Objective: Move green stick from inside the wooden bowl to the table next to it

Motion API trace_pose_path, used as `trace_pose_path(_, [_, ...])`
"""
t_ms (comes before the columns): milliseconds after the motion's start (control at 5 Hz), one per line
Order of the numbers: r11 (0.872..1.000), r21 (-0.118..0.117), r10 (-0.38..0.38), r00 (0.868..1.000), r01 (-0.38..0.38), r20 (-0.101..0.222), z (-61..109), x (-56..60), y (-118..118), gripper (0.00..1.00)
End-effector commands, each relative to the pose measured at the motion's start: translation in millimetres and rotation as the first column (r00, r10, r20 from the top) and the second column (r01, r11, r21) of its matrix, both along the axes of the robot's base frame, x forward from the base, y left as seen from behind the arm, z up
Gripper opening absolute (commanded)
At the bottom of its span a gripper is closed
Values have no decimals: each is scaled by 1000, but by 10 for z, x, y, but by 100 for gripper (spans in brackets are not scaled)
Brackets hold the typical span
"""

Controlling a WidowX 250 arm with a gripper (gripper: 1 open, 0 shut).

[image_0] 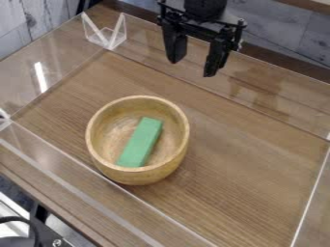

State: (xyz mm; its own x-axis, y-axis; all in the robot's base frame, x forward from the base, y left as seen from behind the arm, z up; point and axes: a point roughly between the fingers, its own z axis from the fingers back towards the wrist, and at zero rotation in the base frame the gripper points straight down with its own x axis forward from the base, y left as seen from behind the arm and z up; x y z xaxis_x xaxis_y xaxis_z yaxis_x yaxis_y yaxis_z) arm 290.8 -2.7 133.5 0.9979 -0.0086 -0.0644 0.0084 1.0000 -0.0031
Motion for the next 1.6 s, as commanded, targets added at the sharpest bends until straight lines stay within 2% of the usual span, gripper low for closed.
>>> trace_pose_path(0, [1000,4,1,1000,-1,-8,-49,-137,69,100])
trace_pose_path(200, [1000,5,-12,1000,12,-18,-135,-417,154,100])
trace_pose_path(400, [1000,16,-23,1000,23,1,-178,-620,323,100])
trace_pose_path(600, [999,18,-34,999,34,13,-250,-713,482,100])
trace_pose_path(800, [999,17,-28,999,27,26,-335,-798,514,100])
trace_pose_path(1400, [1000,3,11,998,-12,59,-492,-815,385,100])
